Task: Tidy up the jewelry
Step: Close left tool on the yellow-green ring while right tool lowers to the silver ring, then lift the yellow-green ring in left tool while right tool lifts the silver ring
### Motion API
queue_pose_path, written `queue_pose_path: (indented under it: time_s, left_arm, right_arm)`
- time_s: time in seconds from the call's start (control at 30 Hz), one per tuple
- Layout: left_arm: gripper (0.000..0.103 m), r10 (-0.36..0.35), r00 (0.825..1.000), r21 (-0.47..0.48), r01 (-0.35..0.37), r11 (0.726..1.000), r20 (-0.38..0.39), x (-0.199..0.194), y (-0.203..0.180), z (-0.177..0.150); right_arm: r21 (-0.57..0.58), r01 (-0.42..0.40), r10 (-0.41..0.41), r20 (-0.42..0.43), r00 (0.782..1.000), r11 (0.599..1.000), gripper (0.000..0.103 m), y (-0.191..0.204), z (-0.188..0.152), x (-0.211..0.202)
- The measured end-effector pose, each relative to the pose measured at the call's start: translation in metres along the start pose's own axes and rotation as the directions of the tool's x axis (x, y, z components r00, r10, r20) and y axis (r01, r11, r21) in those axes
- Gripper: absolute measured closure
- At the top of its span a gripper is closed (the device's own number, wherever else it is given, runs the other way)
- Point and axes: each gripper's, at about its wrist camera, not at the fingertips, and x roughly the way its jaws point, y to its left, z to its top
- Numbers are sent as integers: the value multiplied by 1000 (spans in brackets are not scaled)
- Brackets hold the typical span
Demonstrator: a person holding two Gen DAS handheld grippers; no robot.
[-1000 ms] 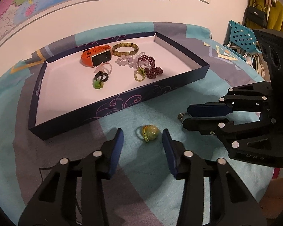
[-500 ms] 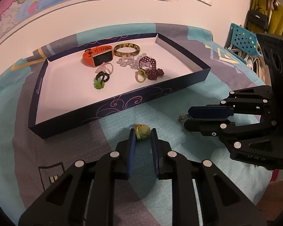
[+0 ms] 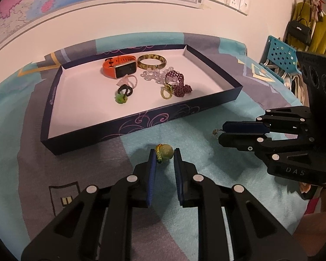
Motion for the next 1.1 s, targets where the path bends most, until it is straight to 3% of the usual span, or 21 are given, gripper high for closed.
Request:
queue_pose_path:
  time_s: [1.1]
  left_arm:
    - [86, 0, 998, -25, 2, 1000, 68, -26, 2, 13]
  right_arm:
    - [-2, -14, 14, 80, 997, 1000, 88, 1, 19, -21]
